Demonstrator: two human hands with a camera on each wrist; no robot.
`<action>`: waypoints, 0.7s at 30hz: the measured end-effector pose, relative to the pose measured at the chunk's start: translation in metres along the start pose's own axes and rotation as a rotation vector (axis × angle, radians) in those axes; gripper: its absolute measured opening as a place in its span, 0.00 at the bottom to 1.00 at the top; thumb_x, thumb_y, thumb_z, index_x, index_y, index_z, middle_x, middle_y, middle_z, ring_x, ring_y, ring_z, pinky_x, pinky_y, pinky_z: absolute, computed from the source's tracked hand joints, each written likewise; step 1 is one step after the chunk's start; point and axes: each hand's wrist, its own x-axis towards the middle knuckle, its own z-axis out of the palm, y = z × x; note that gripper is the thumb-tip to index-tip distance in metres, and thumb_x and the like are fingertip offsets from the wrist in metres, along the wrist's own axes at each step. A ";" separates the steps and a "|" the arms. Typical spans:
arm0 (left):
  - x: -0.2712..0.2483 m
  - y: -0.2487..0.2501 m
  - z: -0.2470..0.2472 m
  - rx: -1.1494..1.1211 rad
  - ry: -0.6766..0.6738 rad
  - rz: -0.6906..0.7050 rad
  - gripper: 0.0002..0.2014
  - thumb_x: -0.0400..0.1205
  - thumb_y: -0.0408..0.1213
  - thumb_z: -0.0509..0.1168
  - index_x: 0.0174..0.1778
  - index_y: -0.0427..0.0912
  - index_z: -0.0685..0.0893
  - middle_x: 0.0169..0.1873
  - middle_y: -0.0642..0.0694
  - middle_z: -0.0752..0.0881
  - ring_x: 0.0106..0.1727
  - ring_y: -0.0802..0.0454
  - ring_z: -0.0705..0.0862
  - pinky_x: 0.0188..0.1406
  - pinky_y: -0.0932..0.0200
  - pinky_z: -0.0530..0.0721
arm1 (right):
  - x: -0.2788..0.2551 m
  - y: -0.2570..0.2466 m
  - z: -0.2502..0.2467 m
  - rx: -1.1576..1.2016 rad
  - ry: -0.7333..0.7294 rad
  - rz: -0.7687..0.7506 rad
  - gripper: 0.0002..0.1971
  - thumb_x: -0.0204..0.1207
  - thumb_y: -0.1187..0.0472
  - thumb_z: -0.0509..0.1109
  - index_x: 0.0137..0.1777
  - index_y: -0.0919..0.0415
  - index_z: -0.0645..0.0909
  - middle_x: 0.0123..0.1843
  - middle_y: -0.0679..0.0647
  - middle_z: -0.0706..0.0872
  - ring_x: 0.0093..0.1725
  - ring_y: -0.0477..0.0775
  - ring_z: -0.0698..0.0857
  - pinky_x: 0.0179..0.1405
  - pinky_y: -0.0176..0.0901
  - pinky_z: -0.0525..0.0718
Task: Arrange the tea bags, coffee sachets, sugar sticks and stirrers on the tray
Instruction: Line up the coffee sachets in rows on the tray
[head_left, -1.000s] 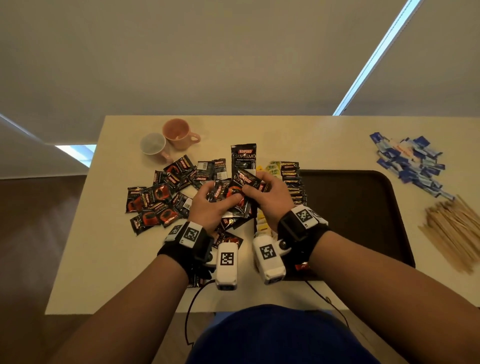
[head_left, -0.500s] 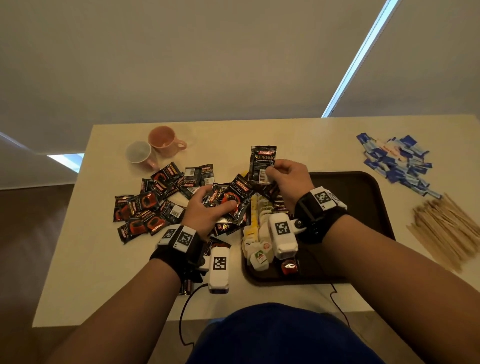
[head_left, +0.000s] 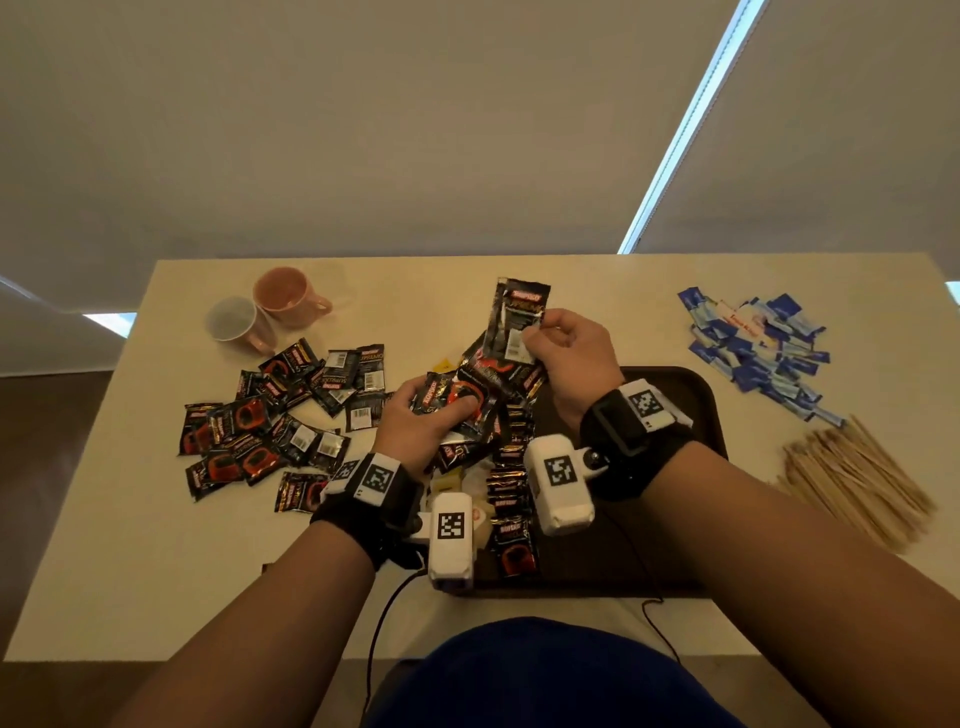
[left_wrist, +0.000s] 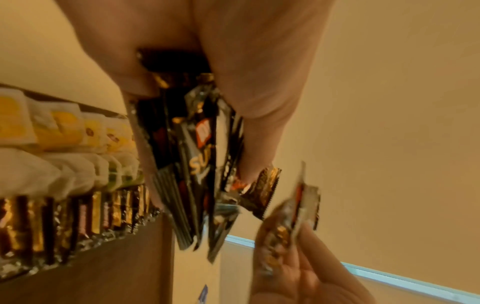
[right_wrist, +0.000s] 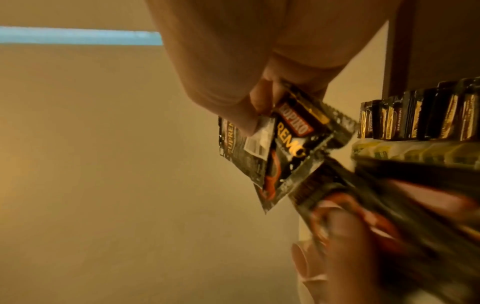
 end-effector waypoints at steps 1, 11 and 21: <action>-0.002 0.004 0.004 -0.026 -0.018 -0.003 0.39 0.59 0.48 0.87 0.67 0.47 0.82 0.56 0.43 0.91 0.54 0.43 0.91 0.58 0.37 0.89 | -0.002 0.002 0.003 -0.077 -0.011 -0.024 0.03 0.80 0.67 0.70 0.51 0.60 0.83 0.45 0.60 0.92 0.48 0.64 0.90 0.55 0.68 0.88; -0.002 0.006 0.002 -0.053 -0.041 0.077 0.33 0.64 0.41 0.86 0.64 0.46 0.83 0.55 0.40 0.91 0.54 0.41 0.91 0.58 0.40 0.89 | -0.017 0.012 0.021 -0.304 0.028 -0.138 0.02 0.79 0.66 0.72 0.48 0.59 0.83 0.43 0.56 0.90 0.41 0.52 0.89 0.46 0.52 0.90; 0.004 0.005 -0.015 -0.103 -0.017 0.078 0.26 0.69 0.34 0.83 0.59 0.53 0.82 0.60 0.43 0.88 0.55 0.44 0.91 0.55 0.43 0.90 | -0.015 -0.004 0.014 -0.532 -0.041 -0.186 0.18 0.77 0.65 0.74 0.66 0.57 0.81 0.44 0.50 0.88 0.45 0.49 0.88 0.53 0.51 0.89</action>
